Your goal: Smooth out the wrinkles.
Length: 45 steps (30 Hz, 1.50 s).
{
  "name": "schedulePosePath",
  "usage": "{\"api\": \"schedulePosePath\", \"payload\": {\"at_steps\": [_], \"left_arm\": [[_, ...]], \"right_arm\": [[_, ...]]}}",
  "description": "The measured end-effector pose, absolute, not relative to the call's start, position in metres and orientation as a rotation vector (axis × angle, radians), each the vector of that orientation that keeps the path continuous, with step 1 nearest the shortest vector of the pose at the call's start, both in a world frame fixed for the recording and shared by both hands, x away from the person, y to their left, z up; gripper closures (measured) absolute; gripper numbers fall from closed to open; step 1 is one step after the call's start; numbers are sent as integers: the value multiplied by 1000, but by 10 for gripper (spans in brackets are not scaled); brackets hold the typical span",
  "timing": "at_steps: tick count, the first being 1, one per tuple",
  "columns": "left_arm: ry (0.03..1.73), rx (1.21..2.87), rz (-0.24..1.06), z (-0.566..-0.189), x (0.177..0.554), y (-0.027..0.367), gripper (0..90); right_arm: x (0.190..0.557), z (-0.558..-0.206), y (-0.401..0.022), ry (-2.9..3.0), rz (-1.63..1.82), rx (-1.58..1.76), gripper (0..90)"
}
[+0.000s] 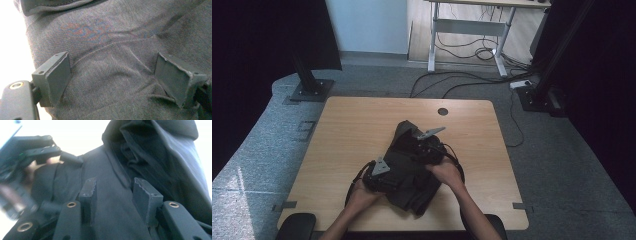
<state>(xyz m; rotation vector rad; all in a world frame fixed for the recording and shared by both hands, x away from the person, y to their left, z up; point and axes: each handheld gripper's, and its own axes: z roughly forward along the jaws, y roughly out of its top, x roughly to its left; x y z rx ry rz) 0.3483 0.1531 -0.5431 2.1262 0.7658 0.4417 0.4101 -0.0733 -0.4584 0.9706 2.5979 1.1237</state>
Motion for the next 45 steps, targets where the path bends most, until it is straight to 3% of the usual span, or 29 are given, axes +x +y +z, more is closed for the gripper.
{"api": "schedulePosePath", "payload": {"at_steps": [6, 9, 13, 17, 23, 34, 45], "left_arm": [[769, 2122, 439, -543, 348, 153, 140], [769, 2122, 439, -543, 348, 153, 141], [769, 2124, 439, -543, 349, 153, 142], [771, 2122, 438, -543, 349, 153, 143], [772, 2123, 435, -543, 349, 153, 144], [772, 2122, 436, -543, 349, 154, 146], [776, 2111, 416, -543, 350, 156, 144]], "right_arm": [[433, -479, -50, 2568, 1027, 991, 454], [439, -490, -41, 2576, 959, 960, 462], [442, -501, -36, 2584, 876, 958, 610], [445, -504, -40, 2569, 861, 999, 828], [447, -488, -62, 2491, 925, 1075, 873], [475, -462, -131, 2297, 1042, 1295, 842], [472, -468, -179, 2216, 972, 1396, 554]]}}
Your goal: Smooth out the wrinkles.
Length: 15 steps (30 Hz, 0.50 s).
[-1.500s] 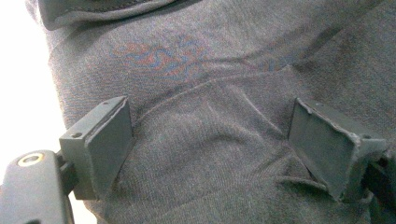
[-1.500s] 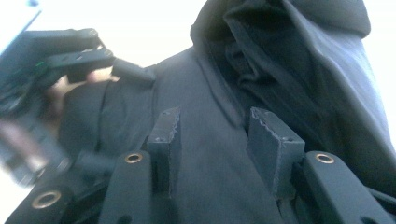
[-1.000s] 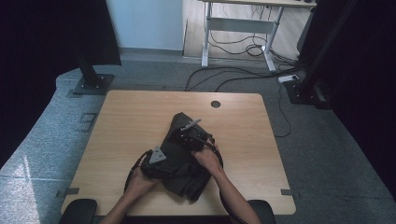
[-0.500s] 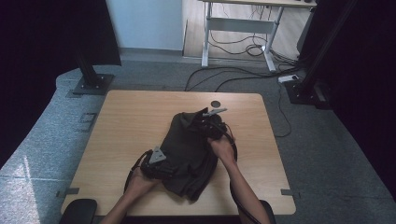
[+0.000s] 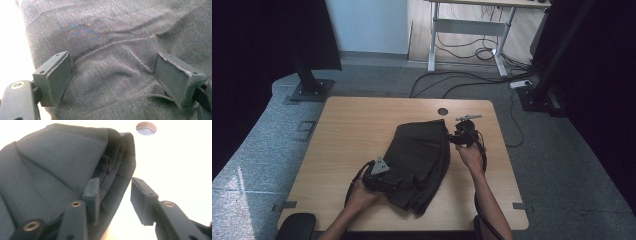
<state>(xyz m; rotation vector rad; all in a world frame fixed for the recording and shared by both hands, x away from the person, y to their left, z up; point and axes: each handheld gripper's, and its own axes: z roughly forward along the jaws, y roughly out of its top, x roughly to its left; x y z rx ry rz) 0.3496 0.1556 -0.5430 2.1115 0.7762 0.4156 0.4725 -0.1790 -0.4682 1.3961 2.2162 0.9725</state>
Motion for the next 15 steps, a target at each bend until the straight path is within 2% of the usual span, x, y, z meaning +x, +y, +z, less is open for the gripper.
{"api": "schedulePosePath", "payload": {"at_steps": [7, 15], "left_arm": [[781, 2086, 348, -528, 352, 161, 139], [749, 2077, 401, -490, 358, 168, 126]], "right_arm": [[452, -462, -172, 2265, 955, 1286, 343], [425, -466, -165, 2276, 979, 1237, 213]]}}
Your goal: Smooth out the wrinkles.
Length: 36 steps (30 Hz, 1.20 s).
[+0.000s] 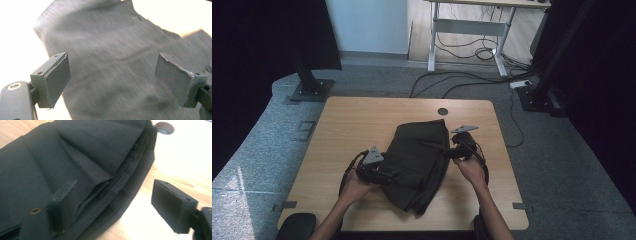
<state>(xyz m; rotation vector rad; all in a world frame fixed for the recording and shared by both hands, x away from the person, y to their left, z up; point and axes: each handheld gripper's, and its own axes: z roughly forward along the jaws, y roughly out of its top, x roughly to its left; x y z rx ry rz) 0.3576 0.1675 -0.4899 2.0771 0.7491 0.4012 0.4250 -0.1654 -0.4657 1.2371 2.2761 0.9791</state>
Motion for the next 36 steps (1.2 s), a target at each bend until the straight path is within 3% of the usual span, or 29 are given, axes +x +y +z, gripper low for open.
{"api": "schedulePosePath", "payload": {"at_steps": [7, 13, 19, 28, 36], "left_arm": [[817, 2110, 449, -474, 406, 173, 110], [849, 2174, 510, -485, 447, 167, 6], [863, 2250, 523, -503, 469, 152, 0], [985, 2250, 421, -529, 473, 154, 7], [1029, 2208, 389, -531, 450, 165, 43]], "right_arm": [[406, -475, -151, 2300, 1005, 1222, 139], [392, -489, -136, 2308, 997, 1229, 122], [384, -508, -124, 2304, 969, 1261, 92], [382, -536, -116, 2300, 870, 1301, 117], [399, -537, -125, 2308, 836, 1307, 119]]}}
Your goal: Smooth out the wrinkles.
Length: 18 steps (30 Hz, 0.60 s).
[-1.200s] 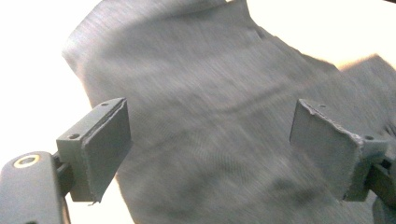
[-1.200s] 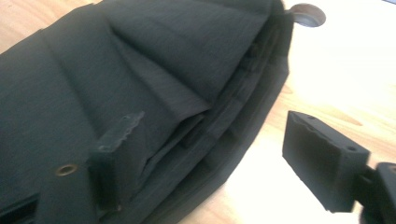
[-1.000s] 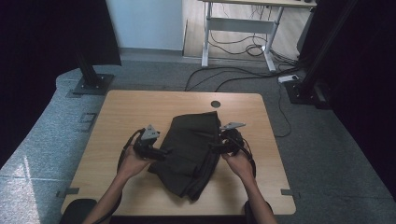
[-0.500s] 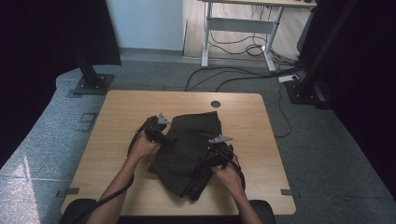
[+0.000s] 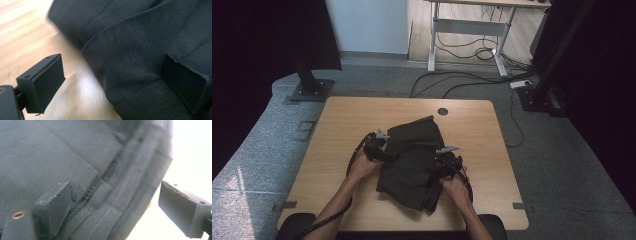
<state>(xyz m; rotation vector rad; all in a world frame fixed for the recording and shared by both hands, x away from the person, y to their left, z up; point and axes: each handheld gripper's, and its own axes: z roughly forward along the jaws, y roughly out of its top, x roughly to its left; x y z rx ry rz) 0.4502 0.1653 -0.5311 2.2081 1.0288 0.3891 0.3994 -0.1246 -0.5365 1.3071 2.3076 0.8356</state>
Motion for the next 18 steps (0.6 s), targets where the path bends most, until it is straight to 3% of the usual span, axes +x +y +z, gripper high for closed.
{"api": "schedulePosePath", "payload": {"at_steps": [4, 11, 18], "left_arm": [[1036, 2197, 372, -532, 429, 171, 41], [1031, 2197, 584, -529, 390, 164, 42], [985, 2170, 608, -495, 406, 176, 48]], "right_arm": [[419, -536, -130, 2320, 810, 1307, 119], [449, -533, -121, 2377, 752, 1234, 138], [446, -513, -121, 2383, 789, 1206, 166]]}}
